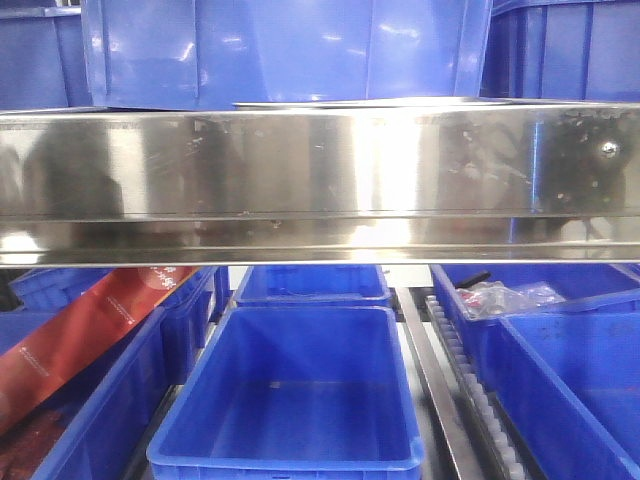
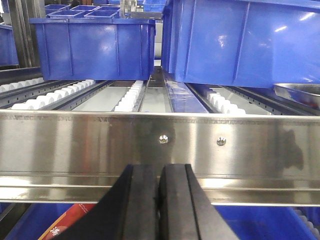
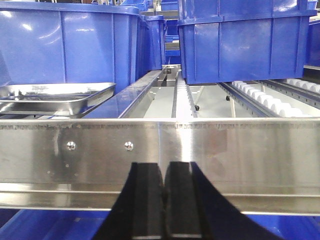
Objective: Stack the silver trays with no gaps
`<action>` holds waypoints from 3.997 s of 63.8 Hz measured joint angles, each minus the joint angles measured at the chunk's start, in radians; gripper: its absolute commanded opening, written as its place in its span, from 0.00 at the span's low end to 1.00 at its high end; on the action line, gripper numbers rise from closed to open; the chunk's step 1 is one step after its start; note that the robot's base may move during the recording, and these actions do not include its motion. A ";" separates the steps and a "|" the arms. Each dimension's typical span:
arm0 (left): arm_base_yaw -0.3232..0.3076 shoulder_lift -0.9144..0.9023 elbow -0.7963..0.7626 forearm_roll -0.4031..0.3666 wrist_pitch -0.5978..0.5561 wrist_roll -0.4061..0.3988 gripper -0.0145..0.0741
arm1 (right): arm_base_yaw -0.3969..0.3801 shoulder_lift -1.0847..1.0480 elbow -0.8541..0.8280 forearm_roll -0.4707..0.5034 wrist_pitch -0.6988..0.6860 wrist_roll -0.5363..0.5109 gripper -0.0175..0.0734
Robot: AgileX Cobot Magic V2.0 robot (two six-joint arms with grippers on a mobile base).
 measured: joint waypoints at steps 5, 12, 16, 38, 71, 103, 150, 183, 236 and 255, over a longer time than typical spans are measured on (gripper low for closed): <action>0.000 0.000 0.000 0.000 0.000 0.000 0.15 | 0.000 0.000 0.000 0.000 0.000 0.000 0.11; 0.000 0.000 0.000 0.000 0.000 0.000 0.15 | 0.000 0.000 0.000 0.000 0.000 0.000 0.11; 0.000 0.000 0.000 0.000 0.000 0.000 0.15 | 0.000 0.000 0.000 0.000 0.000 0.000 0.11; 0.000 0.000 0.000 0.000 0.000 0.000 0.15 | 0.000 0.000 0.000 0.000 0.000 0.000 0.11; 0.000 -0.001 0.000 -0.070 -0.161 0.000 0.15 | 0.000 0.000 0.000 0.013 -0.207 0.011 0.11; 0.000 0.140 -0.701 -0.049 0.299 0.001 0.15 | 0.000 0.012 -0.481 0.085 -0.048 0.087 0.11; -0.114 1.160 -1.390 -0.311 0.819 0.072 0.15 | 0.000 0.927 -1.224 0.237 0.784 -0.024 0.11; -0.437 1.654 -1.727 0.003 0.846 -0.191 0.15 | 0.222 1.568 -1.689 0.085 0.992 0.019 0.11; -0.461 1.981 -2.053 -0.011 1.034 -0.209 0.50 | 0.226 1.809 -1.773 0.073 1.078 0.030 0.64; -0.461 1.986 -2.053 -0.011 1.004 -0.209 0.67 | 0.226 1.820 -1.776 0.073 1.037 0.030 0.59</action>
